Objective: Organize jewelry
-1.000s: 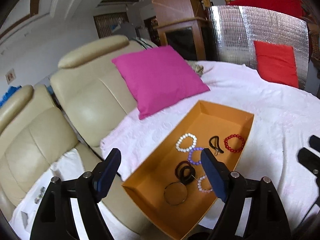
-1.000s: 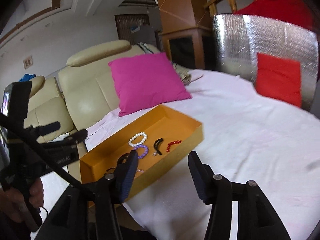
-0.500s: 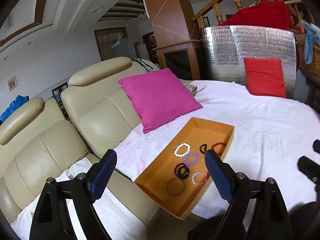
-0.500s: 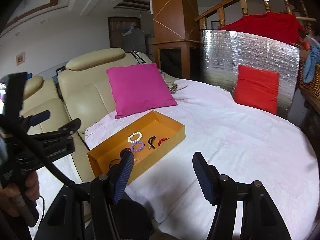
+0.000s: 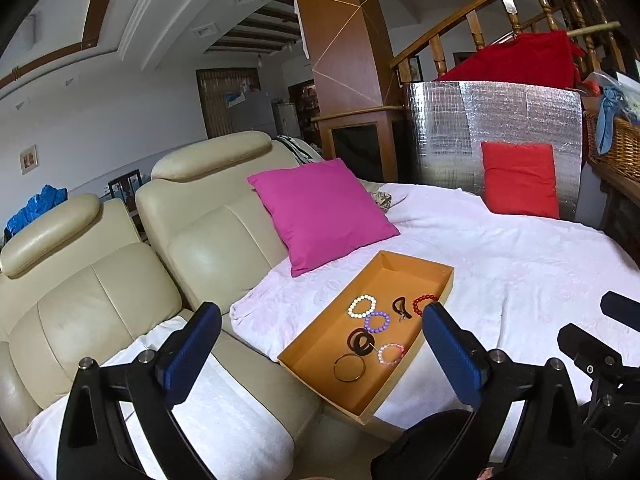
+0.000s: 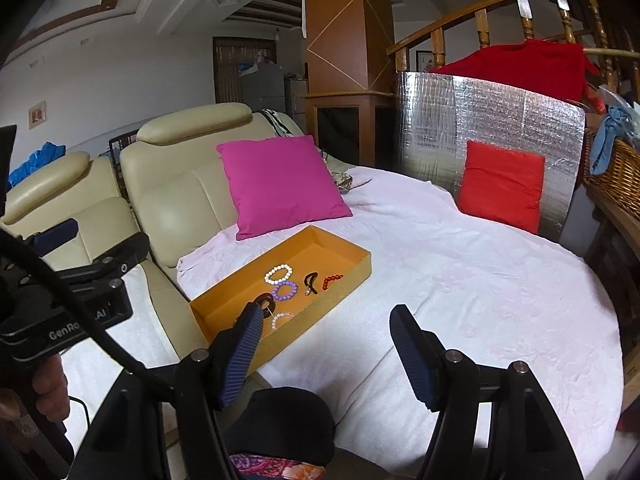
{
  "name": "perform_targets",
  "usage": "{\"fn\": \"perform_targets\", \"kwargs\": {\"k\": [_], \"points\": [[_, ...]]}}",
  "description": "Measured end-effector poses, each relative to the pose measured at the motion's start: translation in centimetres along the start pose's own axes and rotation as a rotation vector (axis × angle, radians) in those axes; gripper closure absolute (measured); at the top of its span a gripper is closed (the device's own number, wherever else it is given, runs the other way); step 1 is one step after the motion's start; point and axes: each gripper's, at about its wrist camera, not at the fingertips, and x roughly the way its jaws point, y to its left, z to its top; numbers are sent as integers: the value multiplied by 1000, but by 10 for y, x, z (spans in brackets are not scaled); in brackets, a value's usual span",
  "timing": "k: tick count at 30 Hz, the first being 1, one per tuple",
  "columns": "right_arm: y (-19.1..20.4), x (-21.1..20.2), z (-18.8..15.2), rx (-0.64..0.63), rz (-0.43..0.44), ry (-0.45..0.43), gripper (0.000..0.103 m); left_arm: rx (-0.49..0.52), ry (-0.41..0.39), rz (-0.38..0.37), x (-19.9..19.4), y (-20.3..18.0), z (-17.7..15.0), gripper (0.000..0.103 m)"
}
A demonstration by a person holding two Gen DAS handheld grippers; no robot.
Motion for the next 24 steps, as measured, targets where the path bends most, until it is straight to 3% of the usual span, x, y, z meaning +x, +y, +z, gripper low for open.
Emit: {"fn": "perform_targets", "kwargs": {"k": [24], "points": [[24, 3, 0, -22, 17, 12, 33, -37, -11, 32, -1, 19, -4, 3]]}}
